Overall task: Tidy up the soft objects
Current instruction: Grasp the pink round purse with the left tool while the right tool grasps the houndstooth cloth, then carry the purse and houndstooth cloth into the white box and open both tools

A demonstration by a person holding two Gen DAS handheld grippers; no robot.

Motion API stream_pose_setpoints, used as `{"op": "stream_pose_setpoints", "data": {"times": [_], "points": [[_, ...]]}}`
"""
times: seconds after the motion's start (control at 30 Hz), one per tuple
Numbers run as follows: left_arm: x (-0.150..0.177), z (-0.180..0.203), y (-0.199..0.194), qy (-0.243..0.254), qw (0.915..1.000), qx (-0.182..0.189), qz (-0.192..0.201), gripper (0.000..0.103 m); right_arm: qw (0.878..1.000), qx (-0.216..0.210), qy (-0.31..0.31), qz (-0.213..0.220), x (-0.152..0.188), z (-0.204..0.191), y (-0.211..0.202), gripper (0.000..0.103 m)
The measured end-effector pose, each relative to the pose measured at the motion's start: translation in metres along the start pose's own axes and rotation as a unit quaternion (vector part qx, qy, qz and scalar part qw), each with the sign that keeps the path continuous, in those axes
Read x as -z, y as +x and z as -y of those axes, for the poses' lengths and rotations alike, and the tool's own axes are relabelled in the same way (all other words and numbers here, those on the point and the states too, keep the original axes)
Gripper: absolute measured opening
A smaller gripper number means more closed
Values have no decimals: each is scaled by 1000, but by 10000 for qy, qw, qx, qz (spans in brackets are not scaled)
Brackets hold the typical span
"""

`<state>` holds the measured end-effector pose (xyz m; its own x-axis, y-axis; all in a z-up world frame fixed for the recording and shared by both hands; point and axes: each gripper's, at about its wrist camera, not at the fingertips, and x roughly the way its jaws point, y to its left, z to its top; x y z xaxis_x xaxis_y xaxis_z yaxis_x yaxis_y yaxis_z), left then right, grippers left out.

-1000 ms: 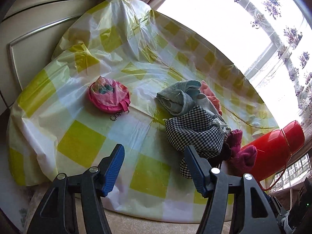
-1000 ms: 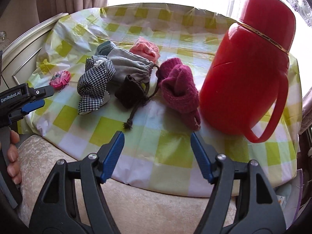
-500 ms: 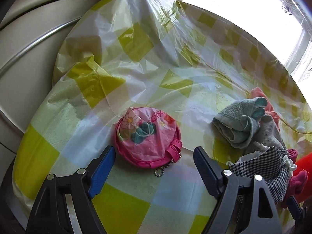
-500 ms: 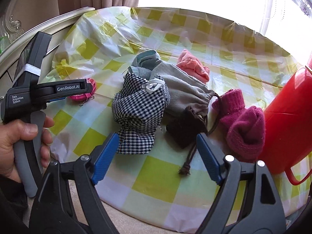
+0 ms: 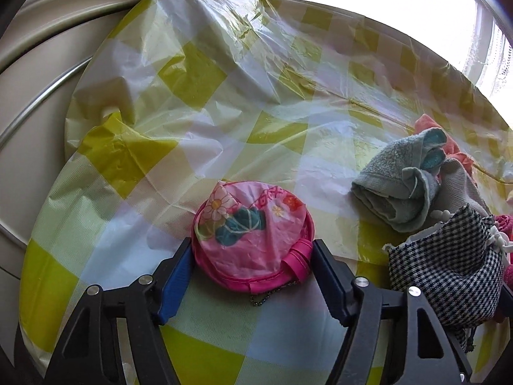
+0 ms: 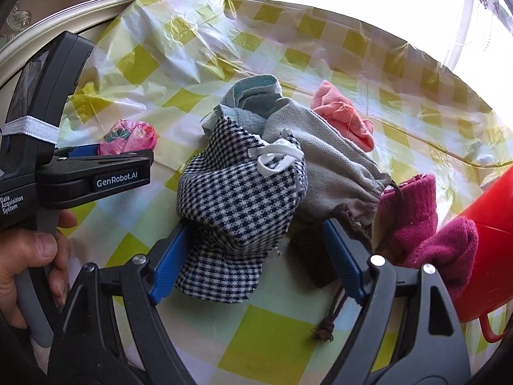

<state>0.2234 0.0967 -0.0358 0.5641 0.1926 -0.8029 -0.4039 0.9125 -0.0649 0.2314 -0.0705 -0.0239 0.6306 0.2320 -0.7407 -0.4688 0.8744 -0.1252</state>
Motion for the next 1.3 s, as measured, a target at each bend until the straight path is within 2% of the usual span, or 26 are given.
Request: {"op": "stream_pose_setpoints", "data": {"times": [0.1,0.17,0.23,0.37,0.53,0.8,1.07,1.3], "points": [[3,-5,-7,-127,9998,138,89,71,9998,17,-198,-7,-1,-7,3,77],[4,-8,-13,-222,9995,188,150,71,9995,-64,-308,-28,1,-11,4,60],[6,-11,-21,-325,9989,226,234,71,9991,-208,-375,-76,3,-14,6,48],[11,-15,-39,-457,9975,301,442,71,9988,-390,-297,53,4,-11,-1,35],[19,-13,-60,-478,9963,412,592,71,9977,-531,-220,367,7,-8,-20,31],[38,-2,-94,-385,9945,626,751,71,9955,-599,166,714,18,8,-63,30],[59,33,-133,83,9912,942,928,71,9900,-452,986,900,56,52,-115,30],[78,79,-158,533,9850,1352,926,71,9826,-136,1596,940,97,100,-161,30]]}}
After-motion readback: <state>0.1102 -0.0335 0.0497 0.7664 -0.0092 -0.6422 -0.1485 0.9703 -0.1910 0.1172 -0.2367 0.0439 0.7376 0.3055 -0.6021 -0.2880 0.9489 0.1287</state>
